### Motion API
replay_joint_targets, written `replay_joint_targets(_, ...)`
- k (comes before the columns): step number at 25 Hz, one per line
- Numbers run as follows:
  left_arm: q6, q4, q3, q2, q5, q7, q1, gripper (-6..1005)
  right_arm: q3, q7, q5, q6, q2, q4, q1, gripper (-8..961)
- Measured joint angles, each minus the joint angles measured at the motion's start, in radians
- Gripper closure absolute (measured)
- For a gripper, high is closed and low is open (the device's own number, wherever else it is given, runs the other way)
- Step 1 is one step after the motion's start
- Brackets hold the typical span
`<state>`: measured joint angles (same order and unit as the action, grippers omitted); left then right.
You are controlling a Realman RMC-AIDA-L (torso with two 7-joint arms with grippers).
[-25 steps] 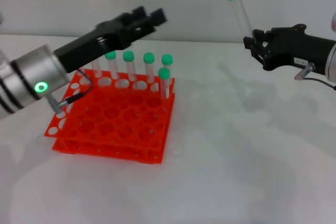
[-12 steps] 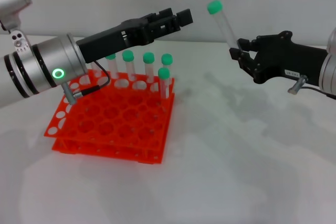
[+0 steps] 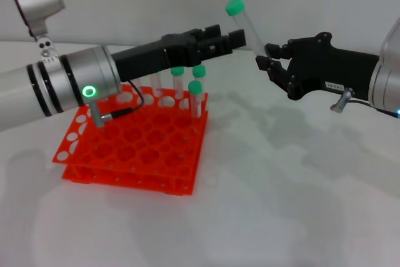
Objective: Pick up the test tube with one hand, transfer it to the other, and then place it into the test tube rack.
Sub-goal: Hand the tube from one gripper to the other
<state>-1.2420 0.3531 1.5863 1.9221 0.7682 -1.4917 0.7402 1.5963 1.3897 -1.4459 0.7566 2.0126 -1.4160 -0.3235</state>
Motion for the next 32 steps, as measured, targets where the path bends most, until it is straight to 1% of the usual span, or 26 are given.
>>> replay_joint_targets(10, 0.015, 0.027, -0.004, 0.011, 0.026, 0.031, 0.006, 124, 0.014, 0.001, 0.004, 0.000, 0.000, 0.006, -0.009, 771)
replay_joint_targets(14, 0.021, 0.035, -0.005, 0.015, 0.031, 0.035, 0.007, 175, 0.017, 0.006, 0.005, 0.001, 0.000, 0.010, -0.011, 771)
replay_joint_targets(21, 0.031, 0.043, -0.019, 0.027, 0.036, 0.051, -0.004, 265, 0.023, 0.008, 0.005, -0.002, 0.000, 0.012, -0.010, 771)
replay_joint_targets(26, 0.037, 0.044, -0.019, 0.028, 0.037, 0.060, -0.006, 283, 0.025, 0.008, 0.005, -0.004, 0.000, 0.012, -0.010, 771)
replay_joint_targets(32, 0.043, 0.044, -0.019, 0.028, 0.047, 0.061, -0.006, 434, 0.025, 0.008, 0.005, -0.007, 0.000, 0.012, -0.011, 771)
